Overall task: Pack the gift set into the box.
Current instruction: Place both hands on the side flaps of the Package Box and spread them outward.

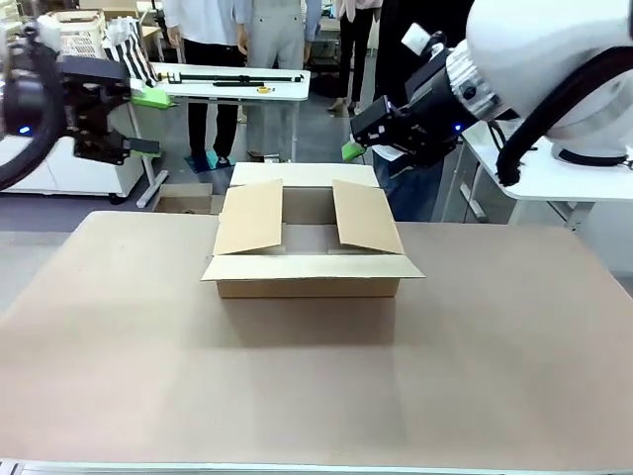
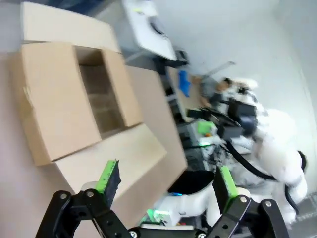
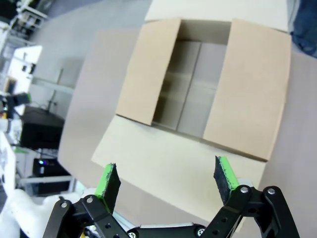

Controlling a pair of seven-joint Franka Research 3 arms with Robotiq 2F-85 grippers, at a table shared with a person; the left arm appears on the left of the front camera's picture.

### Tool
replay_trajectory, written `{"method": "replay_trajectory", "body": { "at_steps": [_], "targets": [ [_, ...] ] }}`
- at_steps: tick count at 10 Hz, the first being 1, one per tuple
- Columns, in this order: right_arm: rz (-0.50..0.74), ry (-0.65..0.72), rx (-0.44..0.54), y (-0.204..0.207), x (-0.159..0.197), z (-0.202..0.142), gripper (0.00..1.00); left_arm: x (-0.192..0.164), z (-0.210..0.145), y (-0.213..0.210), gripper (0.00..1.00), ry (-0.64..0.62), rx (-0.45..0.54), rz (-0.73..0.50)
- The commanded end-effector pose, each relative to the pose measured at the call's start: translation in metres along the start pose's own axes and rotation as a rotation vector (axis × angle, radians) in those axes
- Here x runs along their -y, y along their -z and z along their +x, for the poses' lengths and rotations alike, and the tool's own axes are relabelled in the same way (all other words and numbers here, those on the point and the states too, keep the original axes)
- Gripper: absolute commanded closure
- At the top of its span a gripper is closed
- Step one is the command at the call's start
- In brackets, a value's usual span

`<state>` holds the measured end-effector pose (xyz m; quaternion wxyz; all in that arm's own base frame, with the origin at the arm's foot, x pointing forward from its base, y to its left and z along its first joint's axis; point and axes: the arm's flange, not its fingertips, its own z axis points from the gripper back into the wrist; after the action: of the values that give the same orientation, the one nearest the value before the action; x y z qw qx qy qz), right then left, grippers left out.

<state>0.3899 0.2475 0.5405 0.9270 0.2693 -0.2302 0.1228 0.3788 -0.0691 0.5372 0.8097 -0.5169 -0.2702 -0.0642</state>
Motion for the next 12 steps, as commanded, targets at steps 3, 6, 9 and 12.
{"method": "replay_trajectory", "body": {
  "at_steps": [3,6,9,12],
  "targets": [
    [-0.03,-0.005,0.016,-0.002,-0.002,0.01,0.0,0.031,0.086,0.143,0.0,-0.055,-0.238,0.576],
    [-0.03,-0.005,0.016,-0.002,-0.002,0.01,0.0,0.012,0.068,0.225,0.0,-0.038,-0.44,0.576],
    [-0.03,-0.005,0.016,-0.002,-0.002,0.01,0.0,-0.003,0.05,0.223,0.0,-0.042,-0.362,0.598],
    [-0.03,-0.005,0.016,-0.002,-0.002,0.01,0.0,-0.006,0.052,0.249,0.0,-0.151,-0.367,0.801]
  ]
}}
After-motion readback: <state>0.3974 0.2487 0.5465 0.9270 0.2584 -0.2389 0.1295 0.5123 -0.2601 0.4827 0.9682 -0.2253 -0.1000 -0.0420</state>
